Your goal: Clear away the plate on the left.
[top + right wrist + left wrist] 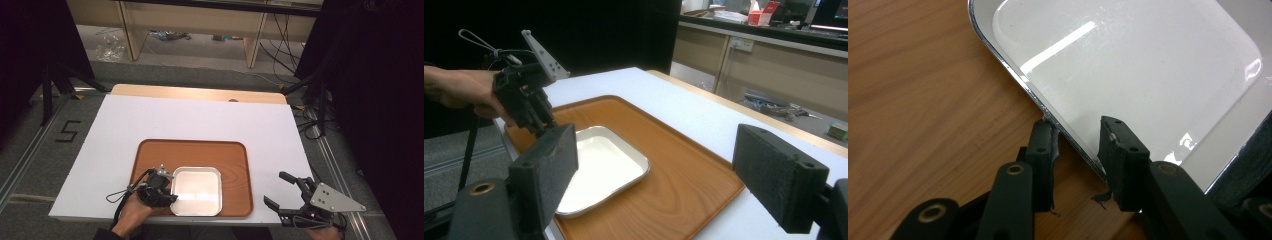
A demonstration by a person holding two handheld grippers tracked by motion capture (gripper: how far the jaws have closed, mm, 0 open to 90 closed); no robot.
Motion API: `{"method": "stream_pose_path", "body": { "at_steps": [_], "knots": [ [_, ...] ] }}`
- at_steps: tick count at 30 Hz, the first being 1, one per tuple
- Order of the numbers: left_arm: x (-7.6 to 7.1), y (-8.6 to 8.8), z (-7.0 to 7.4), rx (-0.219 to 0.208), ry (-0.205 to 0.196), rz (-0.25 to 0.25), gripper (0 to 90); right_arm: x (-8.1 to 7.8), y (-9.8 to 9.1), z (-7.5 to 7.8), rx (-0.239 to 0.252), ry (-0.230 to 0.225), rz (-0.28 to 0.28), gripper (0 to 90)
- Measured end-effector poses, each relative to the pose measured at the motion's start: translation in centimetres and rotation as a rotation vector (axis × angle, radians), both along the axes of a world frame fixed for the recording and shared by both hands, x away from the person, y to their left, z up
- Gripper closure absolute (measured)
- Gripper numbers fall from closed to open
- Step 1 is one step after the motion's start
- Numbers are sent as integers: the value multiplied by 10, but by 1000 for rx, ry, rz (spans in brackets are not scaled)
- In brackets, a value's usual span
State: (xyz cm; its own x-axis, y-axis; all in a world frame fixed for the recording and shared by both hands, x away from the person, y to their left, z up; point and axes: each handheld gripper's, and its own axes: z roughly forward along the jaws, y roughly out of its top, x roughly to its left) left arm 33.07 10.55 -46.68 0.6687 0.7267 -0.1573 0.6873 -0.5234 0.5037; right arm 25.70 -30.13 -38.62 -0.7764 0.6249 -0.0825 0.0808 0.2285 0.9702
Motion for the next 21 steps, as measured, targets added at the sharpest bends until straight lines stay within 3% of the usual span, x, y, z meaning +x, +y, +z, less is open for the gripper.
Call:
{"method": "stream_pose_path", "body": {
  "at_steps": [6,13,18,21],
  "knots": [
    [0,0,0,-3,3,3,652,0,0,0,2,0,-1,193],
    [0,1,1,9,-15,34,520,0,0,0,6,0,2,192],
    [0,4,4,-42,-11,71,414,0,0,0,3,0,-1,193],
    [-1,5,6,-50,-19,98,372,0,0,0,5,-1,2,193]
  ]
}}
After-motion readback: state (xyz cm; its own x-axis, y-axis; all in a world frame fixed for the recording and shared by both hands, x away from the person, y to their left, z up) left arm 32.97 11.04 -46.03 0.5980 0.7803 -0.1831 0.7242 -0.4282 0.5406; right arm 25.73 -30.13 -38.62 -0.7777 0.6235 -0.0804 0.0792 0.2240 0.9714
